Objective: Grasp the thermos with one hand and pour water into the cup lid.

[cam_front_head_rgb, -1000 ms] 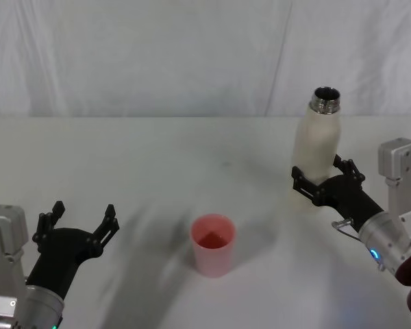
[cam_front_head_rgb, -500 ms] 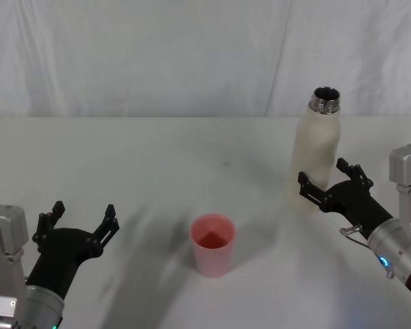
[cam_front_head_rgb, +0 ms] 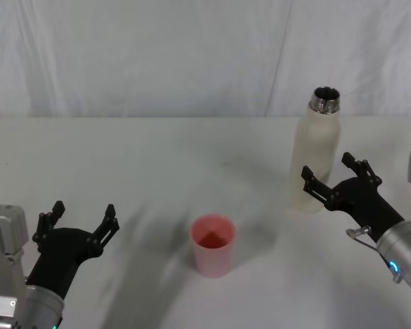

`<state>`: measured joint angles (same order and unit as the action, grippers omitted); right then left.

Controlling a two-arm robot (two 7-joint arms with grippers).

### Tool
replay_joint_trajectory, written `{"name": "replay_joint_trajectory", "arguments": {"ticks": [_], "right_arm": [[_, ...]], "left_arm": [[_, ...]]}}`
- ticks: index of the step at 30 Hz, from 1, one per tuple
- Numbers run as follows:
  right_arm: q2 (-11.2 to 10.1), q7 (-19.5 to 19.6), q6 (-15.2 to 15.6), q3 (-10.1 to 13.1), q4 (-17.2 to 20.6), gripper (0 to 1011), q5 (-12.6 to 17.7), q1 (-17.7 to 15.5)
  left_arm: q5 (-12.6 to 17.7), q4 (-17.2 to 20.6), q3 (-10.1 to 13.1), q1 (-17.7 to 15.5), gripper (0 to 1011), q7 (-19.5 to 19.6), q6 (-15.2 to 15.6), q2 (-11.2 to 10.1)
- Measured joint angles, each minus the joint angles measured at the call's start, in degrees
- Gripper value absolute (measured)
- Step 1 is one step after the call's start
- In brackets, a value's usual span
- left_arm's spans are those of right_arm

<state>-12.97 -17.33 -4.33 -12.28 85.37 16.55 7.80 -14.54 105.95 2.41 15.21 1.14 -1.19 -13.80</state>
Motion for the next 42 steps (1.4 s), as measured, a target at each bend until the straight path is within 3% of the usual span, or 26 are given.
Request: {"name": "replay_joint_trajectory", "arguments": {"ticks": [20,42], "right_arm": [[-1.4,1.1,1.5,0.2,5.7,1000,1.9,-6.8],[-4.9,-2.1,0.2,-0.4,6.8,1000,3.9,-9.0]], "left_arm": [[0.0,0.0,0.0,0.0,1001,0.0,0.0,0.0],[0.0,0.0,0.0,0.0,1001,0.0,0.0,0.0]]}}
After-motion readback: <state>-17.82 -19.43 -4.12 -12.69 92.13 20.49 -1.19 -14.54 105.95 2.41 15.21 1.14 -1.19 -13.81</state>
